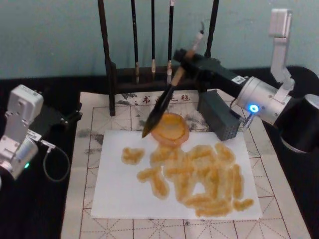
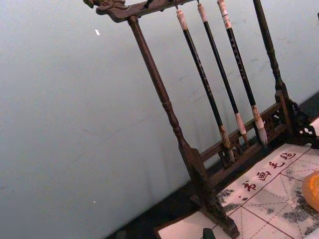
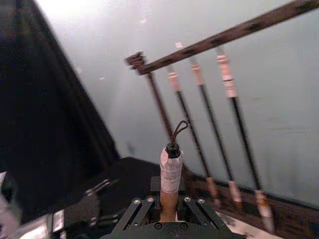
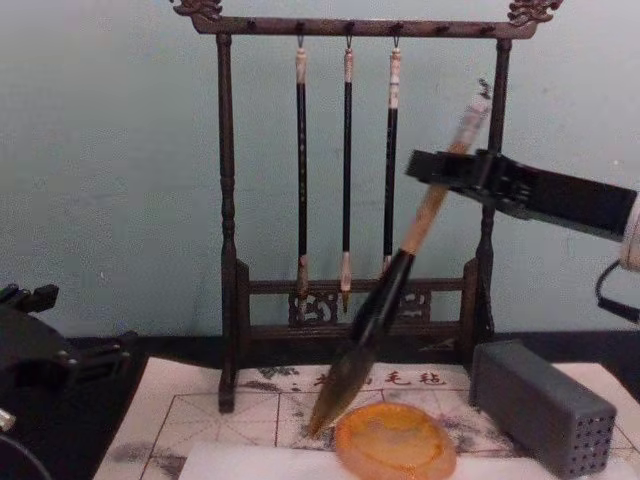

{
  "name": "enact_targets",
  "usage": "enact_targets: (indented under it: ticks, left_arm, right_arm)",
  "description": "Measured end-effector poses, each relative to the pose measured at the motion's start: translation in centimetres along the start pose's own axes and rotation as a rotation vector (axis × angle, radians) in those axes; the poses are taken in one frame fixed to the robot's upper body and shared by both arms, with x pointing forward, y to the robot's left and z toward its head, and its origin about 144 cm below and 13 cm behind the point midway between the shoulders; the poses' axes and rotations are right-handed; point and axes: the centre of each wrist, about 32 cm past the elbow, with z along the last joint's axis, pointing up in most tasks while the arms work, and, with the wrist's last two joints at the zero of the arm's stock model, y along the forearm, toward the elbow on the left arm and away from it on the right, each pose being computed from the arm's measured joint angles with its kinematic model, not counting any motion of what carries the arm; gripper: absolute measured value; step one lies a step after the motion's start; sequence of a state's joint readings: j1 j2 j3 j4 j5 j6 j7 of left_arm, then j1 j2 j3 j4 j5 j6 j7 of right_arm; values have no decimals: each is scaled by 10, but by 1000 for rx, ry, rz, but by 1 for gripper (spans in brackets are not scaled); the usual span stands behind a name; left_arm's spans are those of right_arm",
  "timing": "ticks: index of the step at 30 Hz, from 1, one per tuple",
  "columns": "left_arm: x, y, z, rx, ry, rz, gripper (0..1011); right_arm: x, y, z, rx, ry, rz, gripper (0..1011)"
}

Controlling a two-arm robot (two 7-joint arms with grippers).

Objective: Pick up the brush from the inkstone, write on the paper, then place the brush back to its original position.

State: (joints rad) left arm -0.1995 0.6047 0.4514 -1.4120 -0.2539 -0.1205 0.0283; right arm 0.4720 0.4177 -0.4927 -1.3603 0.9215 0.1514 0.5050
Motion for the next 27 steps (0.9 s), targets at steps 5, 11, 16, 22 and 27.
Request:
enact_targets:
  ticks: [5, 11, 16, 22, 27]
  left_arm:
    - [0, 0, 0, 0, 0, 0, 1001]
    - [0, 0, 0, 0, 0, 0, 1001]
    - [0, 0, 0, 0, 0, 0, 1001]
    - [0, 0, 0, 0, 0, 0, 1001]
    - [0, 0, 0, 0, 0, 0, 1001]
  right_arm:
    - [-4, 6, -4, -21, -38, 86, 187]
    - [-9, 12, -11, -44, -66, 145, 187]
    - [-13, 14, -15, -50, -79, 174, 187]
    - [-20, 11, -21, -66, -100, 210, 187]
    - [-23, 9, -24, -75, -122, 233, 187]
